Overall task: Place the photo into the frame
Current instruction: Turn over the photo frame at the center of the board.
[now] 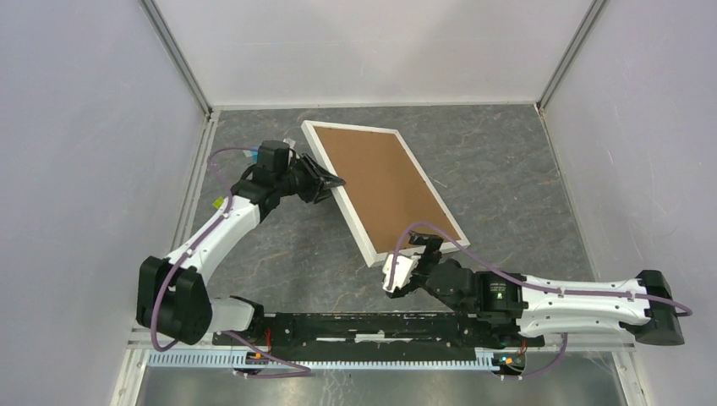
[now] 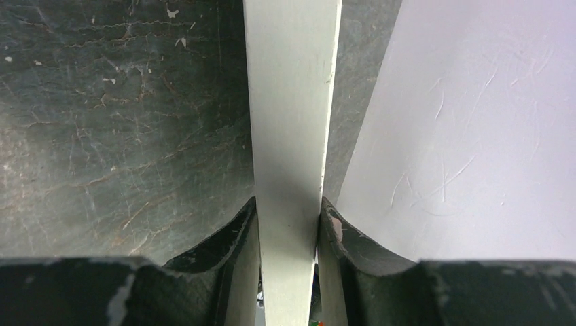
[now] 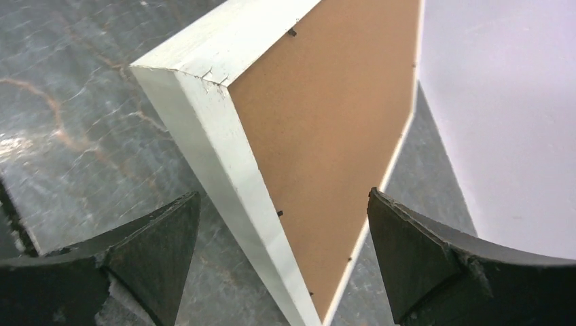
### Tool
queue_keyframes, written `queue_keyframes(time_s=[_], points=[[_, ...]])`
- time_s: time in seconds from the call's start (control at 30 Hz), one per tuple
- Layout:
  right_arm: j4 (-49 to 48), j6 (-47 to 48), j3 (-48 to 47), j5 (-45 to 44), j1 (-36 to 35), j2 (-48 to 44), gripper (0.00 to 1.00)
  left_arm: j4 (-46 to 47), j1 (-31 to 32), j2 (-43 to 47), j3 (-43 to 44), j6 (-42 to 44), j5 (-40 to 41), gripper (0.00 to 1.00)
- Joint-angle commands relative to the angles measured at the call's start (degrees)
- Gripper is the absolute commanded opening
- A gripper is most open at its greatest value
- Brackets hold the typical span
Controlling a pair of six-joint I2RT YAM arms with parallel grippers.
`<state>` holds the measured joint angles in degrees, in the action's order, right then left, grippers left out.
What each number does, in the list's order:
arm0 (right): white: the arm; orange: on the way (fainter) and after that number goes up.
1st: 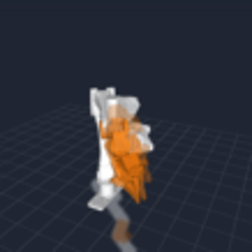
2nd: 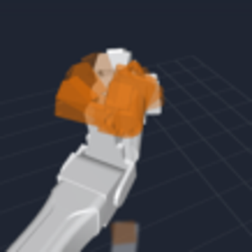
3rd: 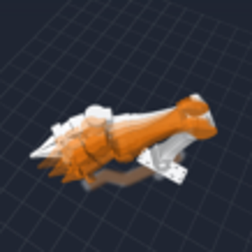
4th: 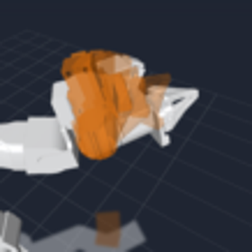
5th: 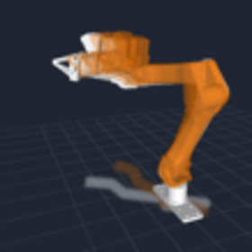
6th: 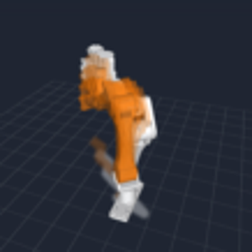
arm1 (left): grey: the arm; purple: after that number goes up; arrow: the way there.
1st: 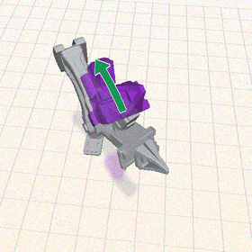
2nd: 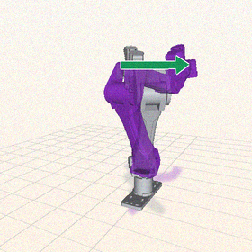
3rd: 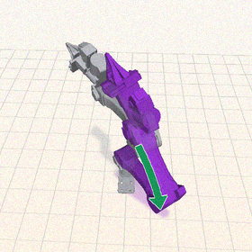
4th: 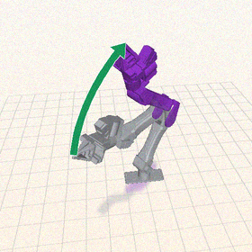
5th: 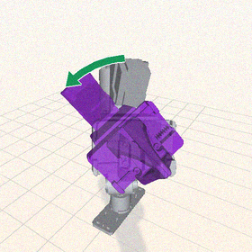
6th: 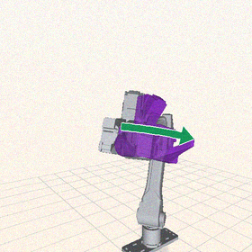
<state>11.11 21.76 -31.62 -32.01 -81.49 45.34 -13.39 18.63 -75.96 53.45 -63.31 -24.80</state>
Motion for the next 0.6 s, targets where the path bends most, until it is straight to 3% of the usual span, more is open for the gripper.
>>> queue_keyframes(time_s=[0.0, 0.23, 0.37, 0.47, 0.57], points=[[-16.8, 5.3, 2.9, -10.9, -2.2, 2.9, 0.95, -4.4, -0.2, 5.4, 6.9, -1.9, 2.4, 0.02], [-40.8, 12.5, 8.6, -22.7, -6.8, 10.2, 0.90, -8.6, -0.2, 5.7, 11.4, -3.3, 4.0, 0.02], [-43.0, 12.1, 5.2, -27.4, -6.8, 13.2, 0.83, -9.7, -0.2, 5.8, 12.5, -4.1, 4.5, 0.02], [-47.0, 13.0, 5.7, -28.4, -6.5, 12.7, 0.68, -9.6, -0.2, 5.7, 13.1, -5.0, 4.6, 0.02], [-49.5, 13.0, 5.7, -29.1, -5.7, 13.0, 0.68, -9.2, -0.2, 5.8, 13.5, -5.8, 5.0, 0.02]])
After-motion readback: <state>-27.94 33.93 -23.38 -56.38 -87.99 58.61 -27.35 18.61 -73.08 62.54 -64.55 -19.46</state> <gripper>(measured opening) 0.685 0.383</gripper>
